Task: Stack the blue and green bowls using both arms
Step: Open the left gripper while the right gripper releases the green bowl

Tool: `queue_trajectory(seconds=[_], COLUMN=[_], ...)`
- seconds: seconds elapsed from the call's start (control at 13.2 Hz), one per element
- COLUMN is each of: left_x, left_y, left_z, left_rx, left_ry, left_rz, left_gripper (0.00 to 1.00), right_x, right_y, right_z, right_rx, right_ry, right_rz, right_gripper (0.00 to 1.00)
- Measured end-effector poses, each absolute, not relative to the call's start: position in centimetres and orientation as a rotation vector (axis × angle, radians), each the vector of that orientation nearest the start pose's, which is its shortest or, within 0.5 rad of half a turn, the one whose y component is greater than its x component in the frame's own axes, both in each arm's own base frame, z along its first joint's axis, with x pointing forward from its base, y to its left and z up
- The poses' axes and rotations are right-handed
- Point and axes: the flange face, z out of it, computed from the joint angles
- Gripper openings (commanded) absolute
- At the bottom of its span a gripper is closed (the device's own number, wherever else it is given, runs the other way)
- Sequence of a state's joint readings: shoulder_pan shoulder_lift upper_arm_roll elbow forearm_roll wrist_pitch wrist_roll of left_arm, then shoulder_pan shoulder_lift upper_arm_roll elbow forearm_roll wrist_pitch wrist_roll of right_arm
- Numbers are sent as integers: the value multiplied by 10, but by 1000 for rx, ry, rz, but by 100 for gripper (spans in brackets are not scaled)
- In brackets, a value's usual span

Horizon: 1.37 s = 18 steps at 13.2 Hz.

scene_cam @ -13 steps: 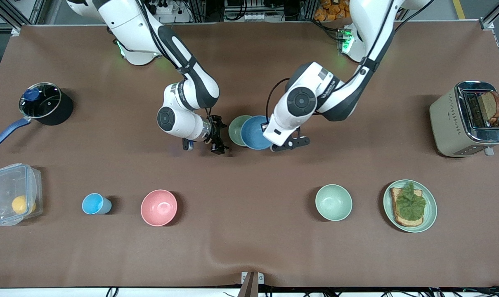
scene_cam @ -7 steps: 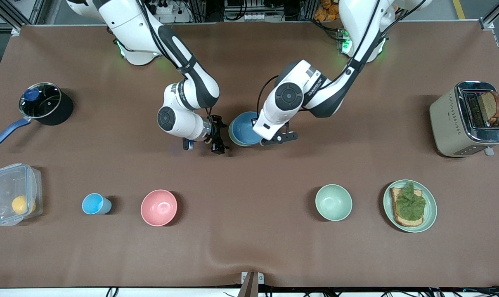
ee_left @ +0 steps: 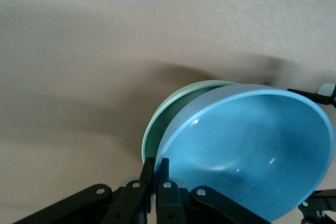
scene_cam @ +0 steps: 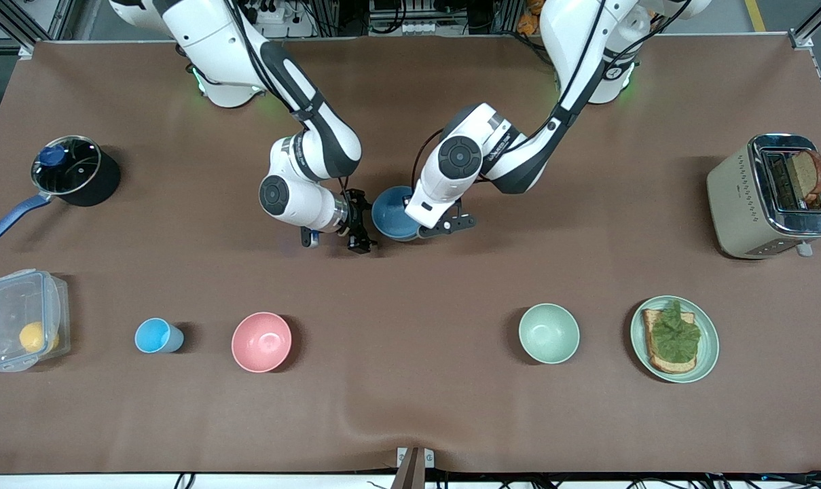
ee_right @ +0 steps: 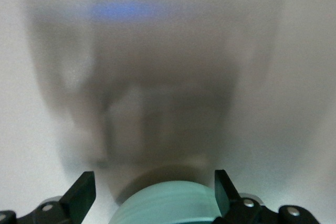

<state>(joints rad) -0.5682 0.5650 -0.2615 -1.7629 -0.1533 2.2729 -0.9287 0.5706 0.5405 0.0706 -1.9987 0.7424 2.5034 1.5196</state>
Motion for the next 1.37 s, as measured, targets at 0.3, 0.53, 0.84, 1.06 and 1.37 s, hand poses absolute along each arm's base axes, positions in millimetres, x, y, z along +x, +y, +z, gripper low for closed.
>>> queue_trajectory(seconds=[0.3,0.53,0.84,1.06,1.37], left_x=[451,450,449,450,477], left_y=[-479,-479,-479,-479,-469], left_z=[246,242,237,238,288], left_rx=[-3224,-3217,-3194,-3197,-3248], left_ry=[-383,-391,-469,-478,-562], left_rz=[371,379,392,388,297], left_gripper=[0,21,100,100,100], right_x=[485,485,485,485,485], right_y=[356,356,356,356,352], right_z=[182,182,183,184,192], right_rx=[-2115,-2115,-2115,-2115,-2175], right_ry=[1977,1976,1975,1973,1911], right_rz=[627,627,627,627,680], right_gripper=[100,100,100,100,100])
